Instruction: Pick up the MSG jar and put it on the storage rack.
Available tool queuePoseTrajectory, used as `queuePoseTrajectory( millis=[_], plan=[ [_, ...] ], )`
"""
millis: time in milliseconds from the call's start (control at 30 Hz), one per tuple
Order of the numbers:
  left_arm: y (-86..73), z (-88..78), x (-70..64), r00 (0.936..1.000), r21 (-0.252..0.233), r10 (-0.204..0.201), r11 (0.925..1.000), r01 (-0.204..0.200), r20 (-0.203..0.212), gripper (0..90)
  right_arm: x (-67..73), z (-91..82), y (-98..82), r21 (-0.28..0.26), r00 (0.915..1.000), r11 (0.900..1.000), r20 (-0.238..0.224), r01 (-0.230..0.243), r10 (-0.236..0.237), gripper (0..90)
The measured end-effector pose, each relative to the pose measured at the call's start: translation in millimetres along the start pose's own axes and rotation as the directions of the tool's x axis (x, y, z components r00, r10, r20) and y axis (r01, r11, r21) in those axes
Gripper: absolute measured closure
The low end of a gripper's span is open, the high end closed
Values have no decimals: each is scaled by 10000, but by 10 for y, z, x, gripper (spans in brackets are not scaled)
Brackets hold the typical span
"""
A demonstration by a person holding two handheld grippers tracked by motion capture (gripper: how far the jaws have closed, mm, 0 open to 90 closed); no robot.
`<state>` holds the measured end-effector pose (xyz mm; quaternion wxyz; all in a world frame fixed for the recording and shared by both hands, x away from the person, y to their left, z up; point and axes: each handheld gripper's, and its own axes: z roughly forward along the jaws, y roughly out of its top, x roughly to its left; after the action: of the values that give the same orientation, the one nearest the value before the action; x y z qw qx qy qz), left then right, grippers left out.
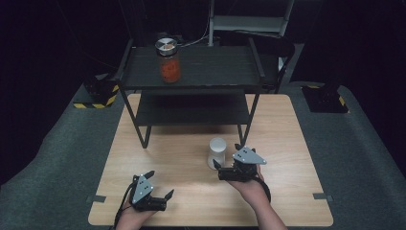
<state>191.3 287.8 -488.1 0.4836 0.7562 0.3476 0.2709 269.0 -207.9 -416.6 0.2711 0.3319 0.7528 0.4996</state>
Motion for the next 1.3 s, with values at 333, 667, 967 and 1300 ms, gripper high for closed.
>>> queuePoseTrajectory(
  millis=[333,667,967,1300],
  plan=[
    [-5,-2,3,10000,-30,0,10000,0,16,6,-26,166,-40,-41,9999,9999,-92,-144,144,56],
    [-14,-7,8,10000,-78,-35,10000,35,41,6,-96,304,-92,-186,9975,9982,-428,-572,563,214],
    [-22,-13,14,9999,-109,-80,9999,81,61,6,-92,350,-137,-435,9957,9958,-488,-811,789,316],
    [-23,-14,14,10000,-119,-73,9999,74,62,6,-101,351,-203,-695,9952,9937,-489,-884,852,338]
  ],
)
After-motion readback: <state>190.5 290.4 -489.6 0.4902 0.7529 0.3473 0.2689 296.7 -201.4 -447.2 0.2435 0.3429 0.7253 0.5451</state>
